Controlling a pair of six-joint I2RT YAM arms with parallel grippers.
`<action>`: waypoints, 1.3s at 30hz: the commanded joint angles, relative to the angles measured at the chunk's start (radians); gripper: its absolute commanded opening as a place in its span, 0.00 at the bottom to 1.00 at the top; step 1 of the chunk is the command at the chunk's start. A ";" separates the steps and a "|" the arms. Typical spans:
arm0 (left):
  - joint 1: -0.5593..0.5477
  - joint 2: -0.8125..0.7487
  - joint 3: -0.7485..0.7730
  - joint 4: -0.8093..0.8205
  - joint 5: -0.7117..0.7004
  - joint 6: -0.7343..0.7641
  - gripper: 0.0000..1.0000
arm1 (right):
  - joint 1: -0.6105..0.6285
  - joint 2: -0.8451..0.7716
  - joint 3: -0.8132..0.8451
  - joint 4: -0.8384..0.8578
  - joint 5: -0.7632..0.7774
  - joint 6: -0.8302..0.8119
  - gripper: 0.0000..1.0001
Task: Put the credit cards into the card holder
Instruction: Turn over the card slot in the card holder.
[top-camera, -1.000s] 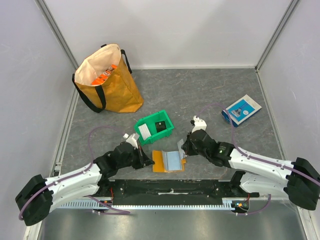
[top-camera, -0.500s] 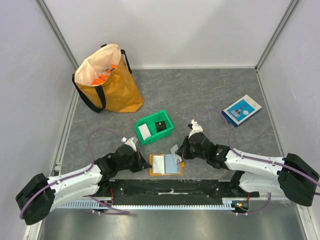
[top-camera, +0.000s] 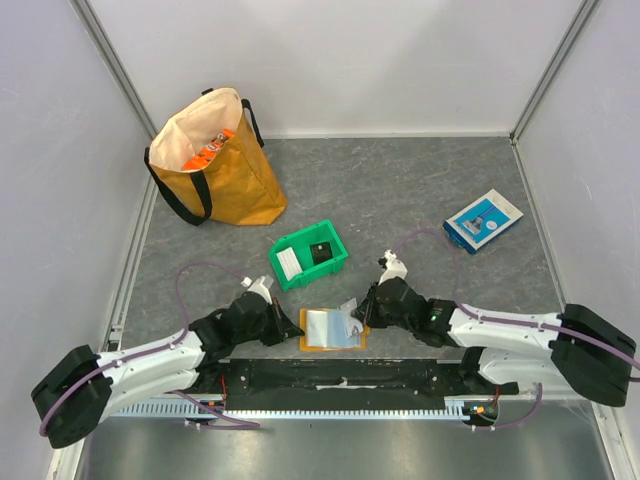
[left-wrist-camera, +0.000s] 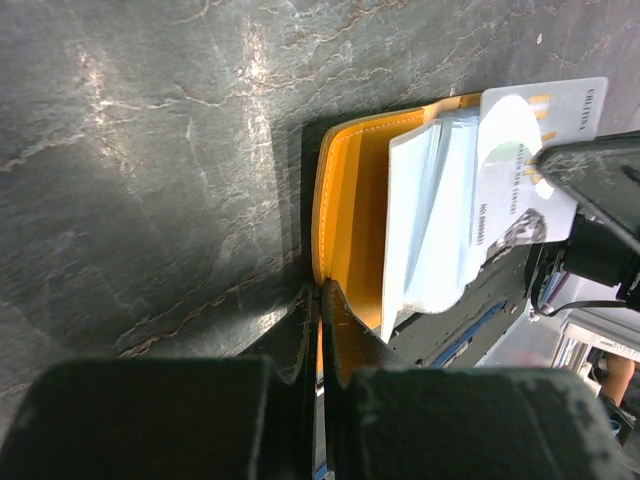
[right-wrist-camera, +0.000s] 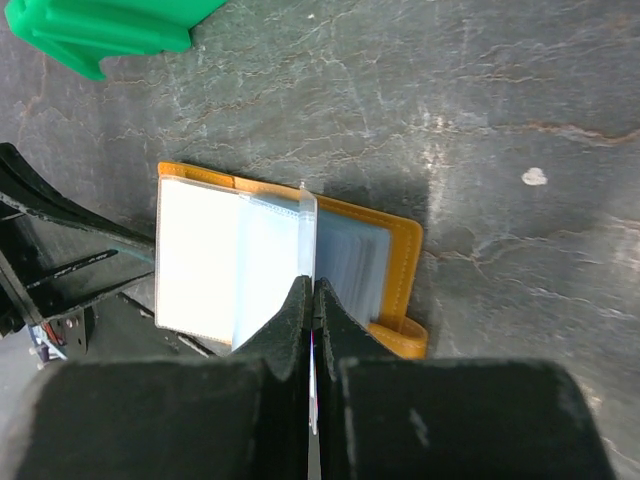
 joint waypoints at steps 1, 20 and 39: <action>-0.020 0.041 -0.020 0.075 -0.053 -0.057 0.02 | 0.076 0.113 0.007 0.050 0.097 0.051 0.00; -0.042 0.083 -0.080 0.123 -0.156 -0.126 0.02 | 0.146 0.065 0.156 0.209 -0.003 -0.067 0.00; -0.048 0.077 -0.083 0.143 -0.138 -0.112 0.02 | 0.140 -0.049 0.069 -0.149 0.286 -0.001 0.00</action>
